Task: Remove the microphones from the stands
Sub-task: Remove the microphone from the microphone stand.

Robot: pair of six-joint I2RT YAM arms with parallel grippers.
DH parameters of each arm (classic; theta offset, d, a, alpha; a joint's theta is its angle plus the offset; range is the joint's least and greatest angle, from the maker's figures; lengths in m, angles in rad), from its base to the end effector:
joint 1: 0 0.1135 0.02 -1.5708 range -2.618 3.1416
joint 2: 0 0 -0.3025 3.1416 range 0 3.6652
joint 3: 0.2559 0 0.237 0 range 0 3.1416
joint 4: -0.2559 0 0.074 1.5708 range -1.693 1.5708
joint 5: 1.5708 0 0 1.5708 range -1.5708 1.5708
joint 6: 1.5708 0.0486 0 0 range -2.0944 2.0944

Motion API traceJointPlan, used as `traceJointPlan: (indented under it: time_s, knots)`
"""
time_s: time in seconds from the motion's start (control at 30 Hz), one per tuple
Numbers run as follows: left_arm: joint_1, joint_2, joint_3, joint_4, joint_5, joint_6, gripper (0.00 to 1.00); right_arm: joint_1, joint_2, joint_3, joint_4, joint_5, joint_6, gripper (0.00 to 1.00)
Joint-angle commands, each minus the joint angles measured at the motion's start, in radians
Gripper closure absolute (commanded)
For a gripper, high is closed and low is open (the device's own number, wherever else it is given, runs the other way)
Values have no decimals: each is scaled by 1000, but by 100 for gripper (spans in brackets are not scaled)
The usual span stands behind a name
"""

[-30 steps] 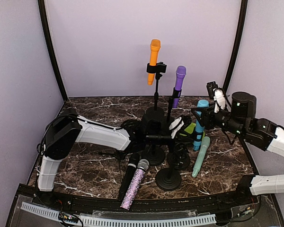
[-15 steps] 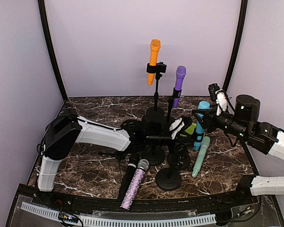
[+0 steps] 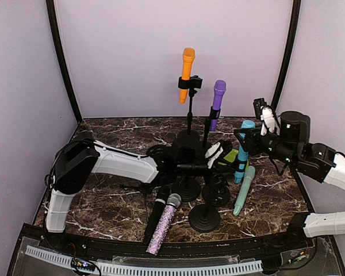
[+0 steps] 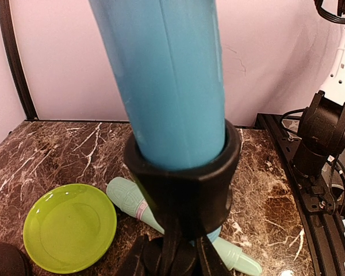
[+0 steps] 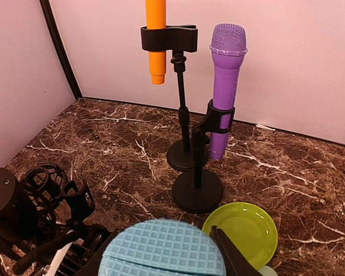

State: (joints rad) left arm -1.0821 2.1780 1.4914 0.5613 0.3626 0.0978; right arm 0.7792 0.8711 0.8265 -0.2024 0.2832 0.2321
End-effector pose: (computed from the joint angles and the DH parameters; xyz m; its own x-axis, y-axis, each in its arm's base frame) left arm 0.2319 -0.4729 0.2481 0.0384 0.1223 -0.9917 0.9918 0.1168 0.0528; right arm 0.1333 0.1126 0.3651 -0.2801 0.0337 -0.9594 -0.4290 0.8896 0.1566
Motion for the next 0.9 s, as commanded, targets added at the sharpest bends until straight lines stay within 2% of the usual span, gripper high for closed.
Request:
traceJointPlan:
  time_s: [0.0, 0.2, 0.57, 0.7, 0.87]
  knots:
    - [-1, -27, -36, -62, 13, 16, 100, -9, -18, 88, 133, 146, 78, 74]
    - [-1, -29, -36, -68, 12, 20, 100, -9, -20, 83, 138, 160, 89, 74]
    - [-1, -29, -36, -69, 13, 29, 100, -9, -61, 51, 195, 66, 56, 75]
    - [-1, -29, -34, -70, 13, 31, 100, -9, -86, 26, 249, -17, 15, 74]
    - [-2, -28, -33, -72, 14, 33, 100, -9, -105, 8, 249, -17, -1, 75]
